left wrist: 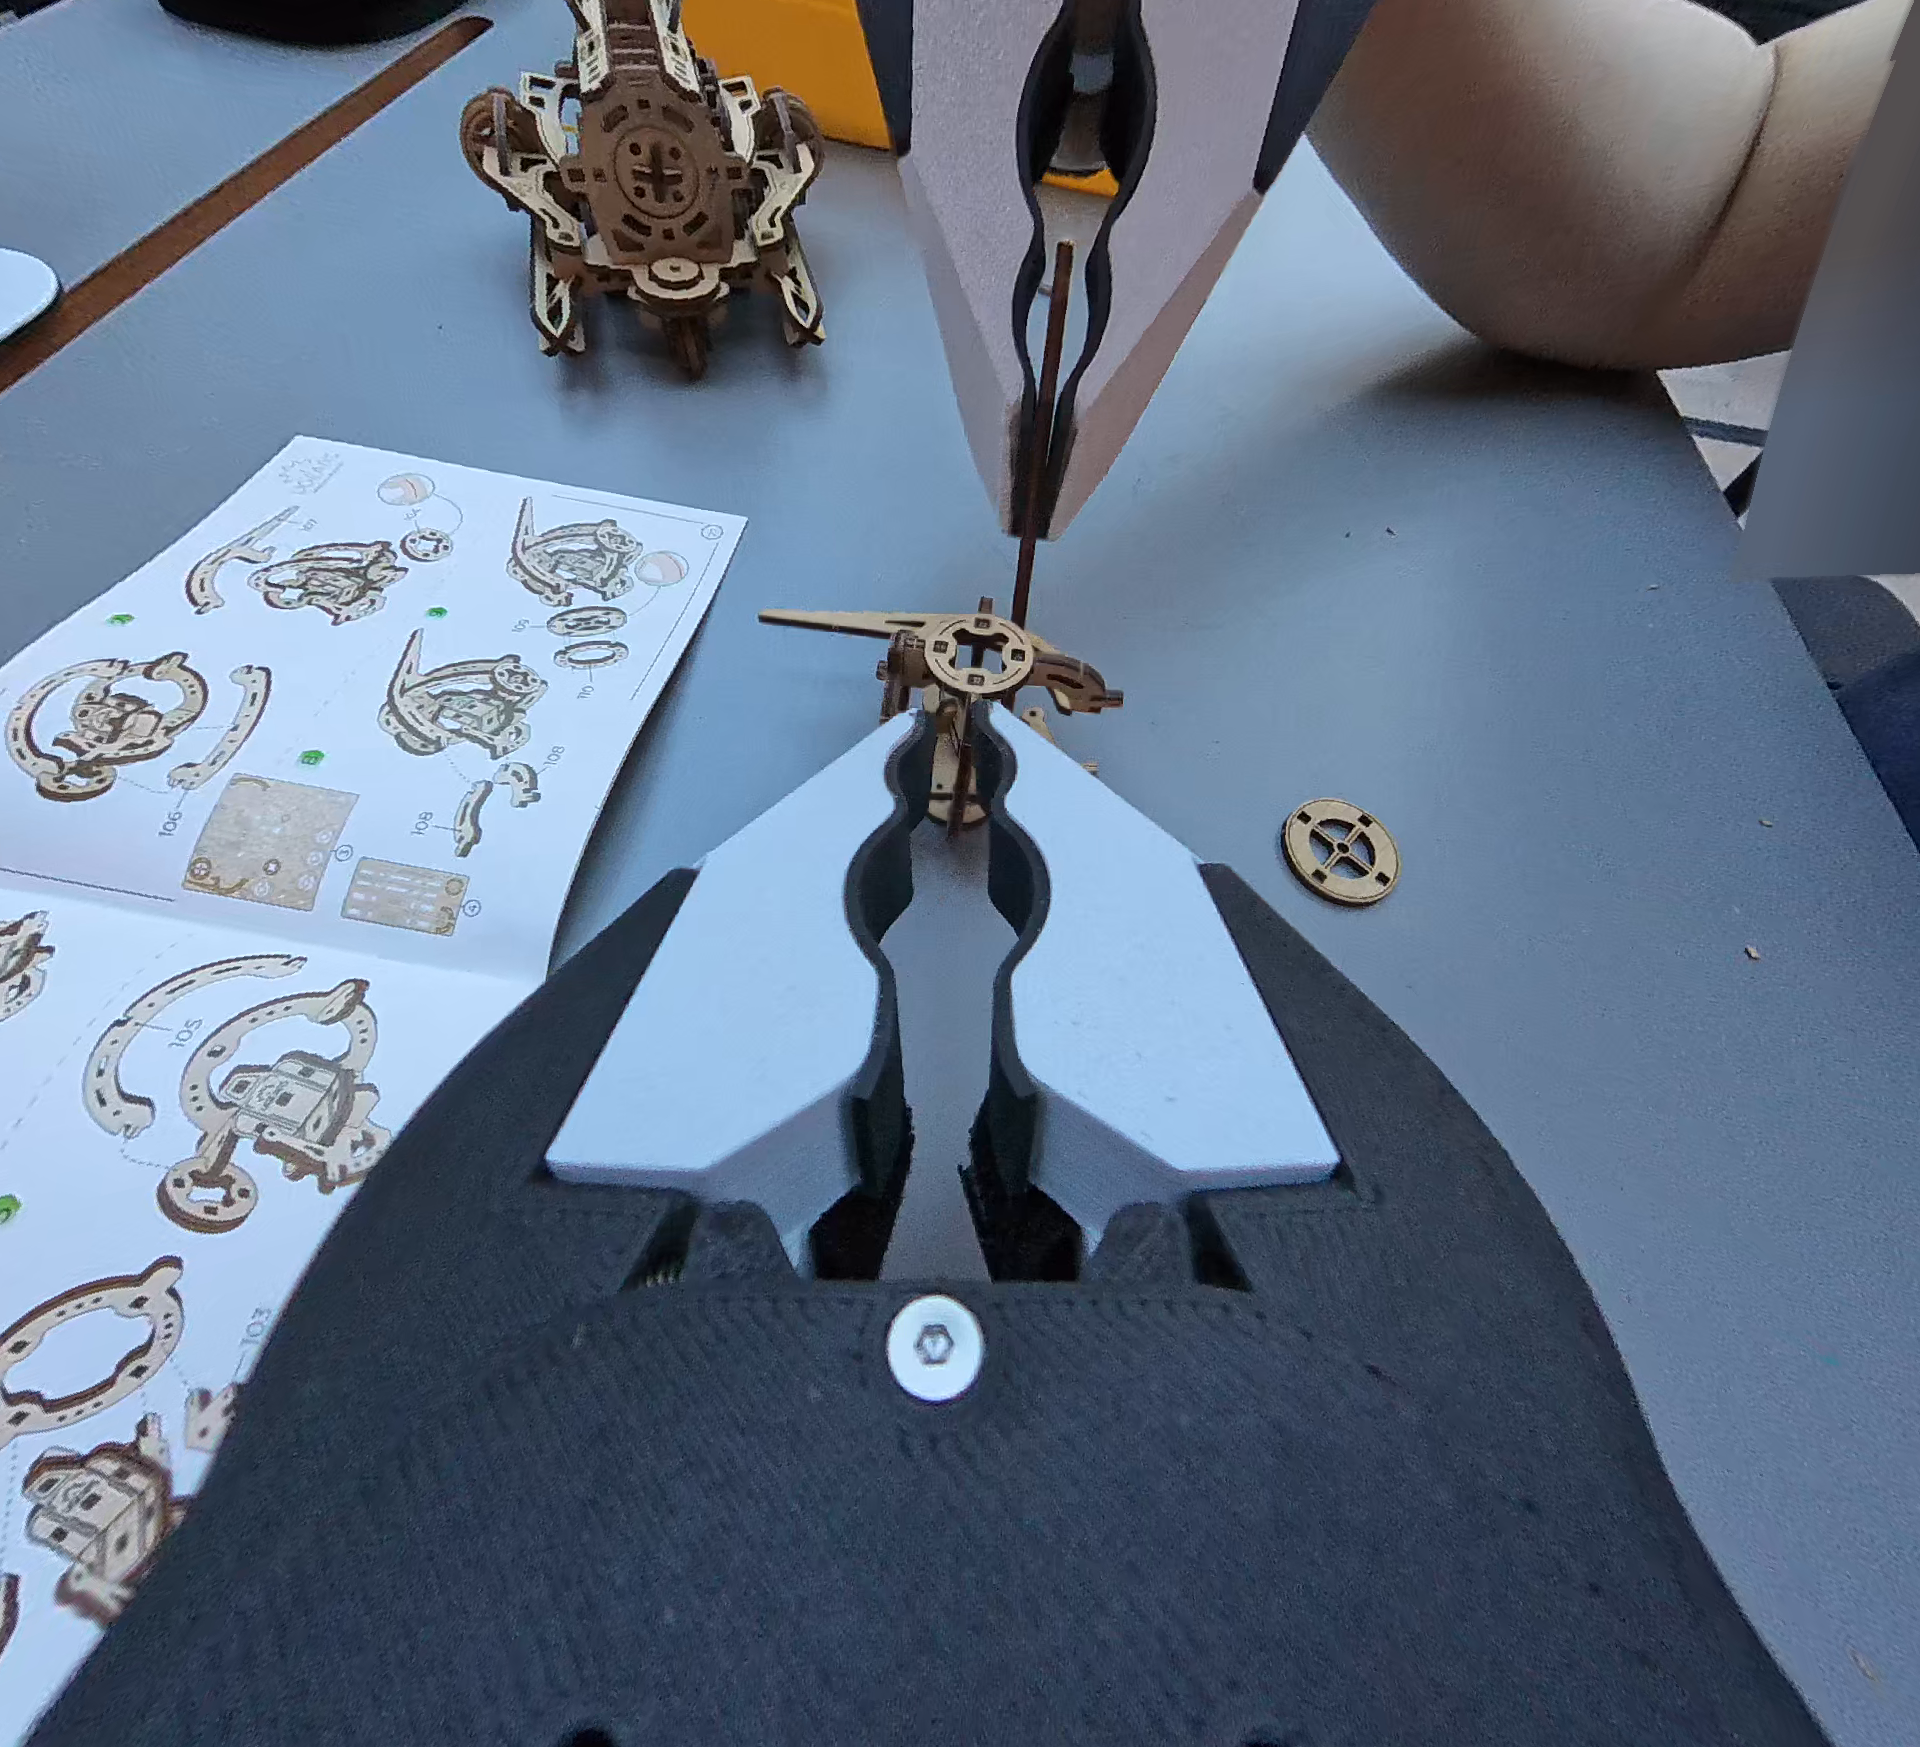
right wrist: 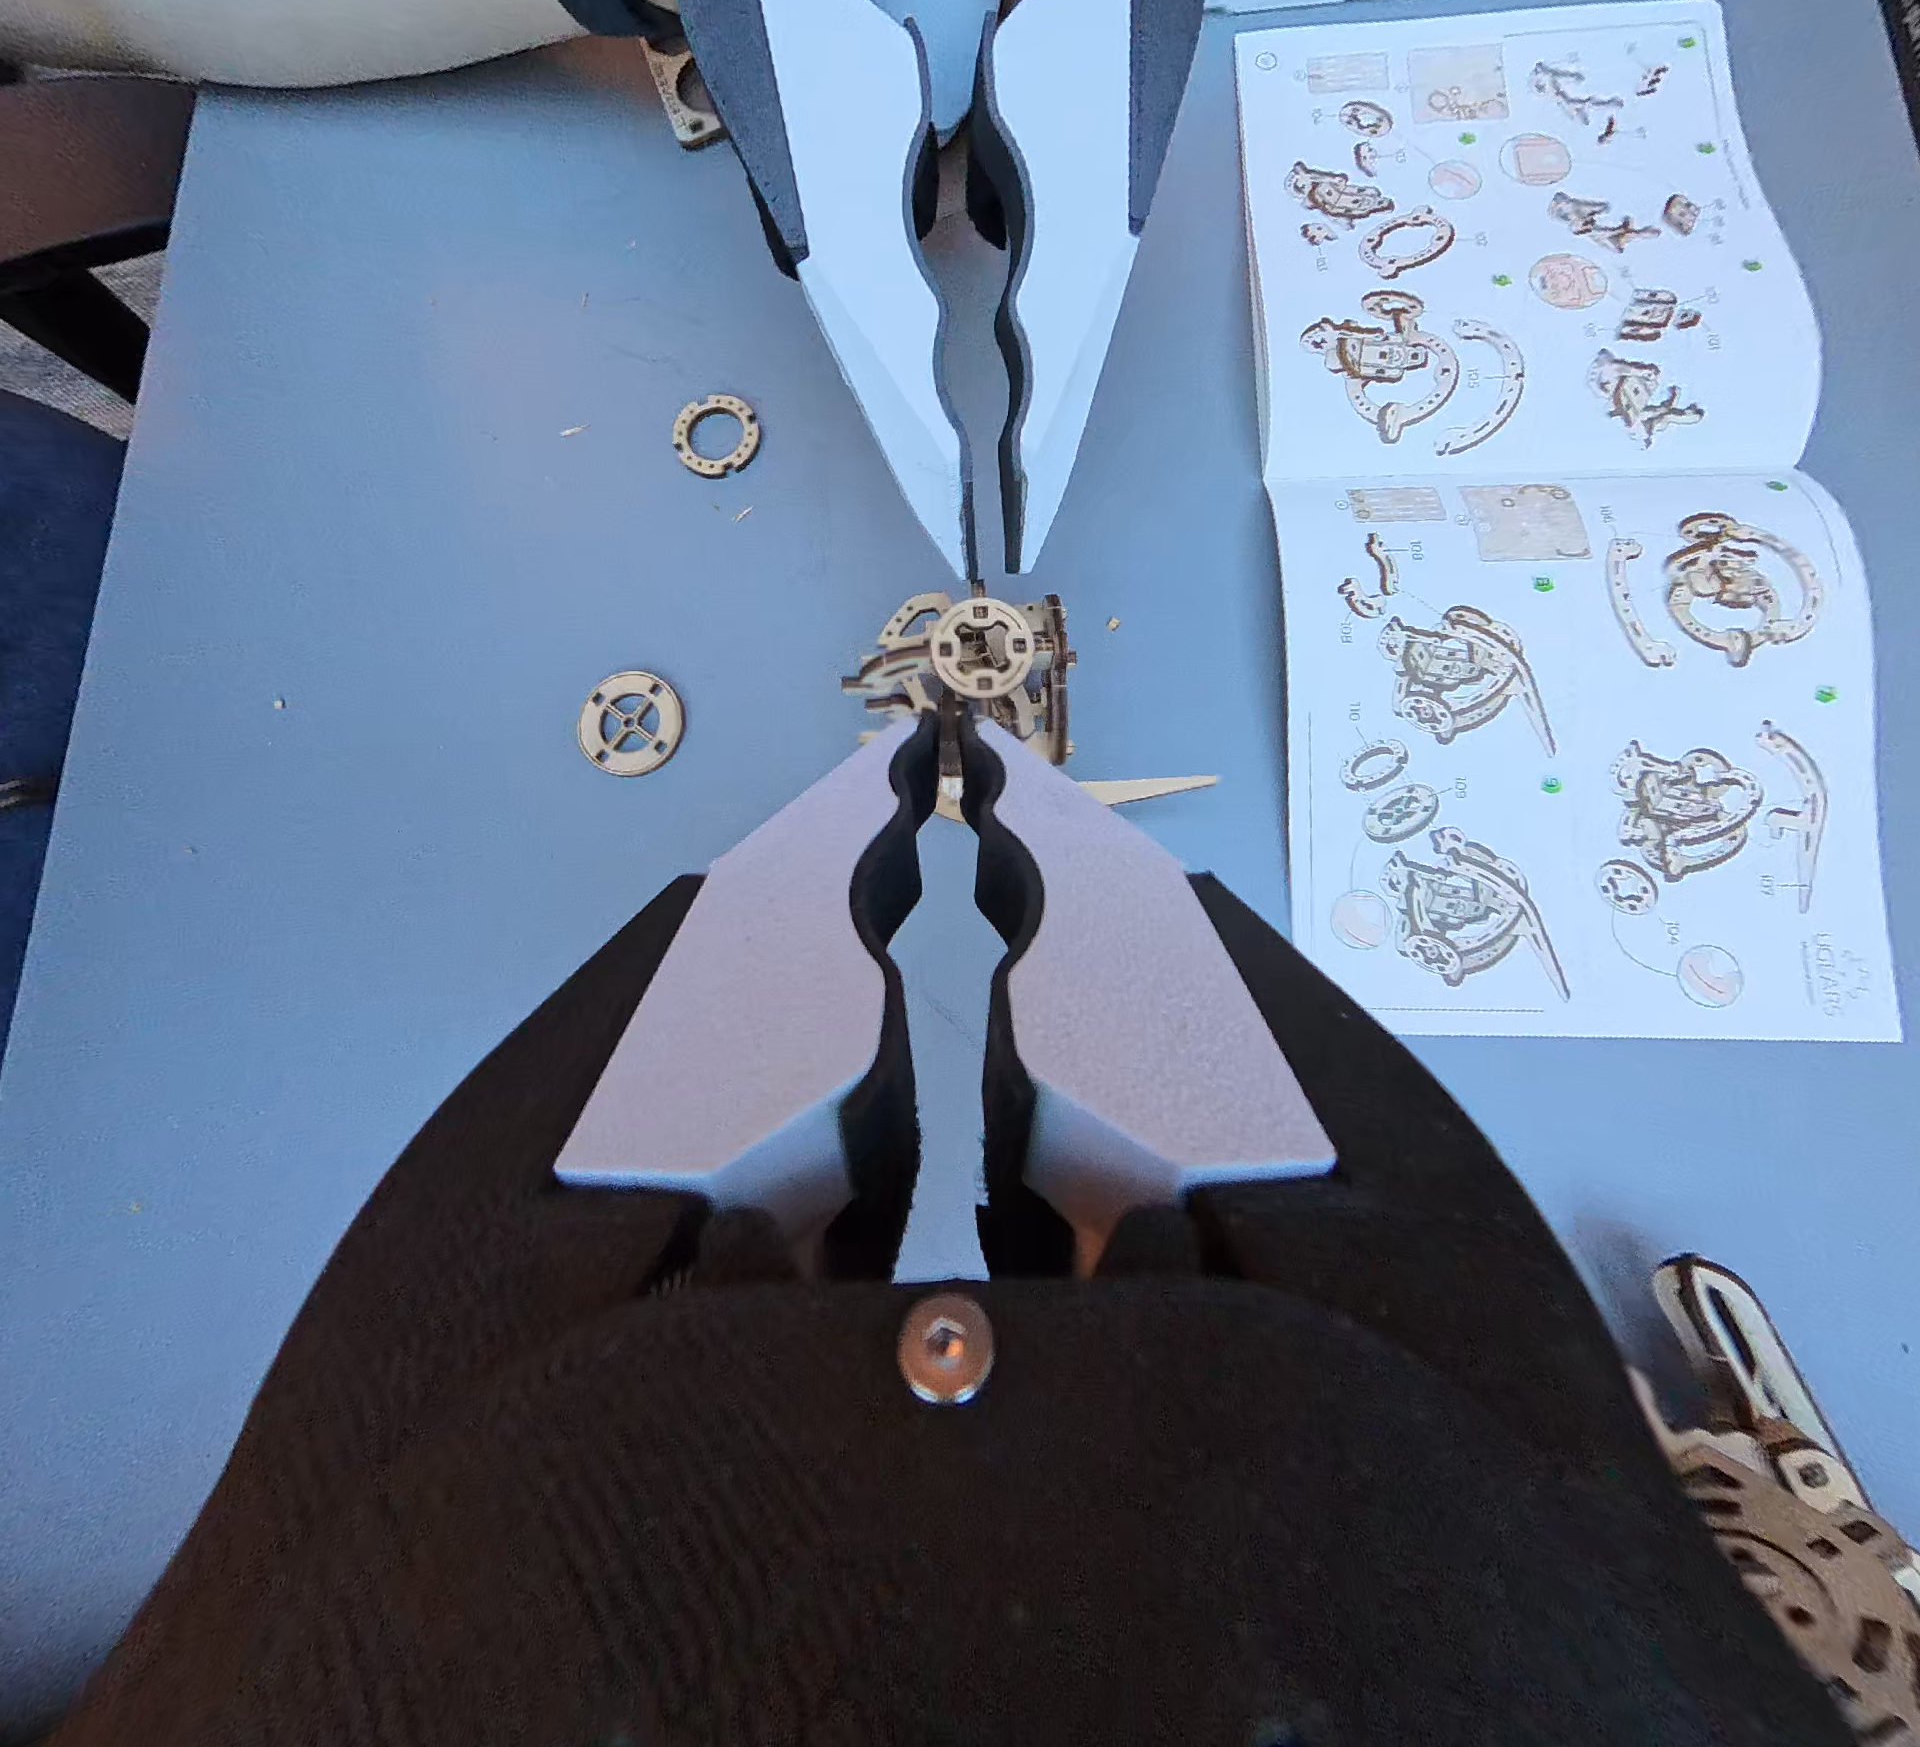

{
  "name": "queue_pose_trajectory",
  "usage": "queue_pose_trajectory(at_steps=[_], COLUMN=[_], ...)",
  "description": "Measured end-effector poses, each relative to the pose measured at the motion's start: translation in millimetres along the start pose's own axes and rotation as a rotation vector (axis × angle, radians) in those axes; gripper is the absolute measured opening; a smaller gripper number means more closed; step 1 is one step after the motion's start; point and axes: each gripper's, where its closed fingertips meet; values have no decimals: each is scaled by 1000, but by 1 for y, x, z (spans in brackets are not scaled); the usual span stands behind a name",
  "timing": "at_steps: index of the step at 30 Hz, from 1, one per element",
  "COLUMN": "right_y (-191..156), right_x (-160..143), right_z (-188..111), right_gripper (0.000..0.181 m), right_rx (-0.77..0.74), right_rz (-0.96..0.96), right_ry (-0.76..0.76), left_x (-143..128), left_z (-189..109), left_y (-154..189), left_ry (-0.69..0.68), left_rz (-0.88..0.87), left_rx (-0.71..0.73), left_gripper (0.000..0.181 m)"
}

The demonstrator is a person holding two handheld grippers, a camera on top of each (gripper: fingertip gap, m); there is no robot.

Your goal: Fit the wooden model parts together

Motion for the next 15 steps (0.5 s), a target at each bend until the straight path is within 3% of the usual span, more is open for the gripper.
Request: queue_pose_trajectory(at_steps=[15], right_y=[-4], right_x=[-5], right_z=[14], right_gripper=[1], right_rx=[-68], right_rz=[-36], right_ry=[-164], left_x=[0], left_z=[3], left_y=[-1], left_ry=[31], left_rz=[2], left_rx=[30], left_gripper=[0])
Point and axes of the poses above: each gripper's, where its closed fingertips meet, z out along the fingers, x out of its top, y = z × x across the jaws, and after that the axes turned 6 degrees about y, right-handed
